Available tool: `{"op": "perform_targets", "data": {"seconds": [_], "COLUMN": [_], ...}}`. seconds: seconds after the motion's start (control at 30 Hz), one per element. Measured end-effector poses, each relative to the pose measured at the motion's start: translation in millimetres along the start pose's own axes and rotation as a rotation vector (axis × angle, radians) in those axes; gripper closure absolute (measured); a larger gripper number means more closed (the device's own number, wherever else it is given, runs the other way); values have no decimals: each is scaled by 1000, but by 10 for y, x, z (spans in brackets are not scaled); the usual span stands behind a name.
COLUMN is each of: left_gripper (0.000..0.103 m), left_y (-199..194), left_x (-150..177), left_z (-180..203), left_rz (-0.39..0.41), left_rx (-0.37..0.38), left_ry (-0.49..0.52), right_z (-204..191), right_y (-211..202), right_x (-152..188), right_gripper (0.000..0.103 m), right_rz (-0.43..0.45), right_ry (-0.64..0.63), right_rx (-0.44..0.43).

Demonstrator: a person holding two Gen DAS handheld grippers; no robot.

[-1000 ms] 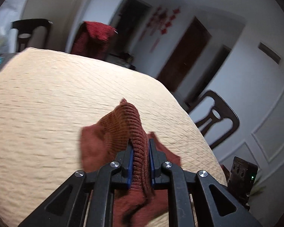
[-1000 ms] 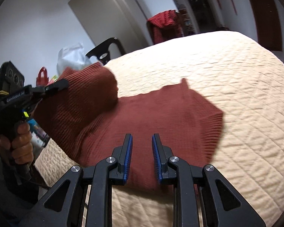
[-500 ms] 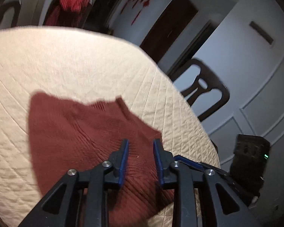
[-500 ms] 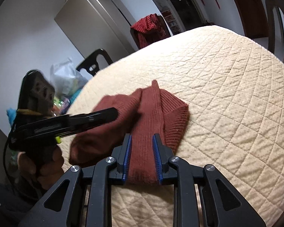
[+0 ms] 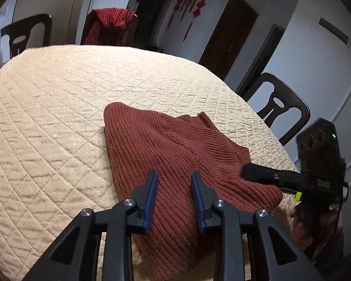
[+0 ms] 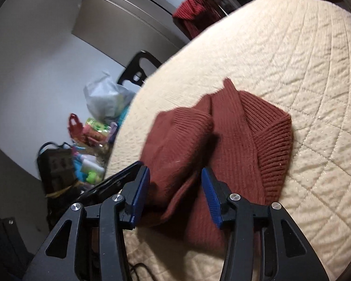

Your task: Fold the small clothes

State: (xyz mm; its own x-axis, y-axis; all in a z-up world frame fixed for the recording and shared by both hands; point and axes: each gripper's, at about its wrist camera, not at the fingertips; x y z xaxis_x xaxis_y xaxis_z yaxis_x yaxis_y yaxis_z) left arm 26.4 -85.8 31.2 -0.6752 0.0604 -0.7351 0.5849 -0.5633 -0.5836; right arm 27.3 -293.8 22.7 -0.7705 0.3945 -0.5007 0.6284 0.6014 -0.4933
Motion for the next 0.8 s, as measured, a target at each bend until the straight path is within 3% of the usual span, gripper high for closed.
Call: {"op": "perform_targets", "data": {"seconds": [0.13,0.53,0.67,0.8], "left_gripper": [70,64,64,64], "left_y": [62,83,81,-35], "left_x": [6,33,22,-54], "left_z": [38,189,196,231], "left_rz": [2,29,33,71], "left_rx": [14,-46,-55,-68], "left_ry": [17,159,165,173], "right_z": [7,-112,-88,-108], "right_y": [32,269,338,146], "right_x": [-37,-114,-136,-169], "right_gripper": [56,57,85,89], "right_rz": [-14,-76,-84,-33], "right_ry": [16,-44,-52,-67], "right_rx": [-11,41,61,26]}}
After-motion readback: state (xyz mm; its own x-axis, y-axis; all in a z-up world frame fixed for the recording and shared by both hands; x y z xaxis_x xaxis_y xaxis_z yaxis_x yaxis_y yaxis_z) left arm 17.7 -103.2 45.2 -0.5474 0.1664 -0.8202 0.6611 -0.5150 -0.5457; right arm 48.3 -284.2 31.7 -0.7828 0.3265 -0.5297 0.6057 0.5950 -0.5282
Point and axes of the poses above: each gripper's, at about its wrist camera, not at the fingertips, and y roughly the way its jaws point, z to its right, x to its underside, and after that the axes turned 5 degrees about z, right-handed
